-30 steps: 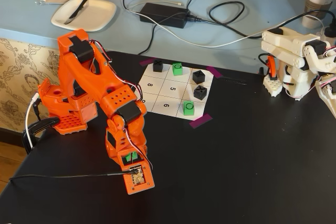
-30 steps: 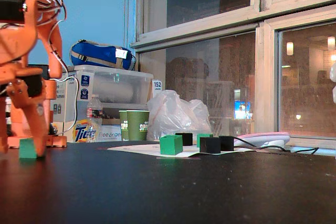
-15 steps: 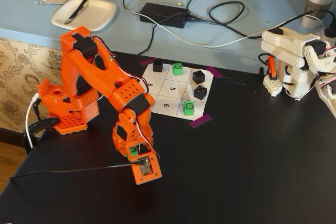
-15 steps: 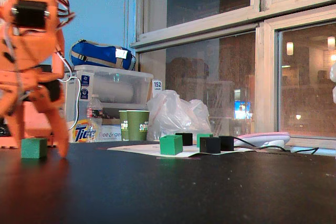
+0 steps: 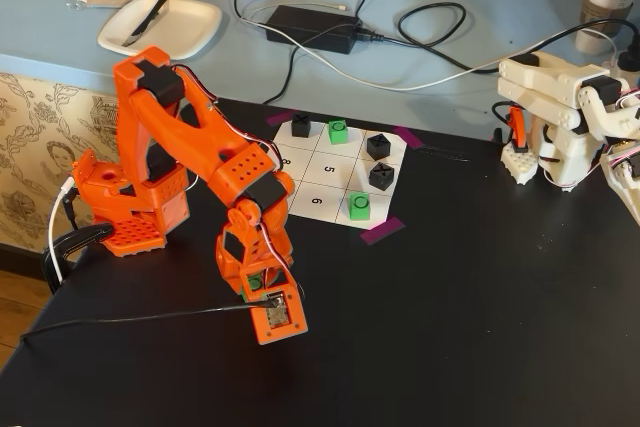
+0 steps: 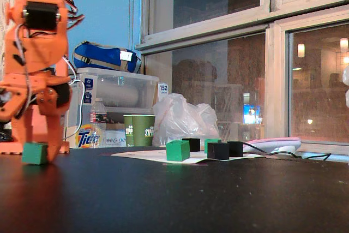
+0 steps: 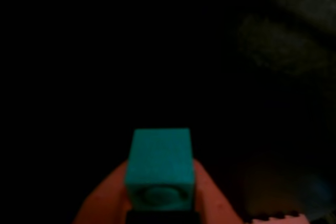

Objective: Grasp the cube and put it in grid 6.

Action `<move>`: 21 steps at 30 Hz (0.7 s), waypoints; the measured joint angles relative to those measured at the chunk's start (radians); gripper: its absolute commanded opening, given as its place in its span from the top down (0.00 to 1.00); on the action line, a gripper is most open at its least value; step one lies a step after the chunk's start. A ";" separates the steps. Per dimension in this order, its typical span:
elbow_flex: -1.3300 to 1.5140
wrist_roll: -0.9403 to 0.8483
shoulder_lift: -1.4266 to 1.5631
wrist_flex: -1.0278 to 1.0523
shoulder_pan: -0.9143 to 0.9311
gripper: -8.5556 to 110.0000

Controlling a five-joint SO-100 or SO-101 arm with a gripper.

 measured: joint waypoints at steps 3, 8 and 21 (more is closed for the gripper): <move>0.000 0.052 0.041 0.034 -0.064 0.93; 0.000 0.183 0.178 0.126 -0.281 0.93; -0.029 0.454 0.209 0.215 -0.802 0.93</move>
